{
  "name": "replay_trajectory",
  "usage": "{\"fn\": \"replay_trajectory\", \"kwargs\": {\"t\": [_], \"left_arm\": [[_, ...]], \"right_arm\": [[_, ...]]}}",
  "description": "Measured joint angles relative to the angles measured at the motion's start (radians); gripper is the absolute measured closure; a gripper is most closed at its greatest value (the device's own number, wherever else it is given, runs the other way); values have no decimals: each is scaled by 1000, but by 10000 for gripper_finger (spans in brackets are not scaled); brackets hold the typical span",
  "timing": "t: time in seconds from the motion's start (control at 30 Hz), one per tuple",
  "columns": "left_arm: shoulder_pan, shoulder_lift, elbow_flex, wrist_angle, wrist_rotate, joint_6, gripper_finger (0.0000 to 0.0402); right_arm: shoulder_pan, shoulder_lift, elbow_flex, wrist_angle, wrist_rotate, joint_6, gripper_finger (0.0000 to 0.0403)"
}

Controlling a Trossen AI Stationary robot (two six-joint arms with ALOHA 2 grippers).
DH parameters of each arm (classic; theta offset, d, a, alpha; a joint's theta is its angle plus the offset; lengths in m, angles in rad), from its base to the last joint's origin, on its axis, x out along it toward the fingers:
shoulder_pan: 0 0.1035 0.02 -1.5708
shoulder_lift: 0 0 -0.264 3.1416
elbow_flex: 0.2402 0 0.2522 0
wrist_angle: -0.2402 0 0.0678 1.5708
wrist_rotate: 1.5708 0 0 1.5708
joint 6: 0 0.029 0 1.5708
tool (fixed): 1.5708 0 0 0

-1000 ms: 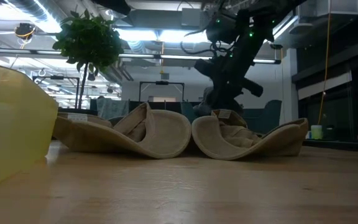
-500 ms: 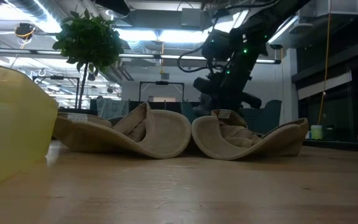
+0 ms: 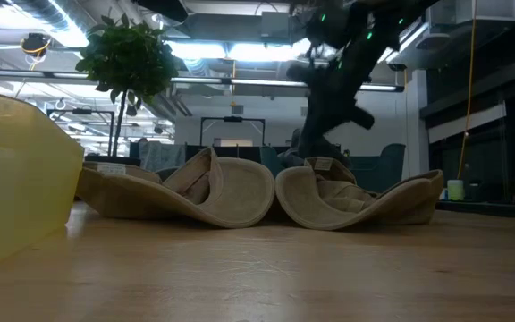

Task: Pick & Place hat
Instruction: Put the bottom gray cap into the blue bin, then put the right brown cap into the yellow bin

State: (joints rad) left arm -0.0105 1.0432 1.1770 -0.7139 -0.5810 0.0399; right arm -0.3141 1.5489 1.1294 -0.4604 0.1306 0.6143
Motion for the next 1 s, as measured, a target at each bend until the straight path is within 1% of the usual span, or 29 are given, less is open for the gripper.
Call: {"fn": "replay_trajectory", "kwargs": {"t": [0.2, 0.33, 0.47, 0.6, 0.73, 0.8, 0.93, 1.0], "left_arm": [[0, 0, 0, 0, 5, 0, 256], [0, 0, 0, 0, 12, 0, 256], [-1, 0, 0, 0, 52, 0, 256], [0, 0, 0, 0, 47, 0, 256], [0, 0, 0, -1, 45, 0, 256], [0, 0, 0, 0, 45, 8, 256], [0, 0, 0, 0, 47, 9, 256], [0, 0, 0, -1, 49, 9, 256]], "right_arm": [[90, -118, 0, -9, -65, -73, 345], [155, -157, 0, -63, -100, -29, 345], [220, -160, 0, -188, -109, 38, 345], [275, -146, 0, -353, -109, 78, 345], [299, -134, -1, -483, -99, 122, 345], [300, -131, -15, -516, -79, 160, 345], [297, -131, -60, -517, -52, 254, 345], [293, -131, -81, -517, -47, 266, 345]]}}
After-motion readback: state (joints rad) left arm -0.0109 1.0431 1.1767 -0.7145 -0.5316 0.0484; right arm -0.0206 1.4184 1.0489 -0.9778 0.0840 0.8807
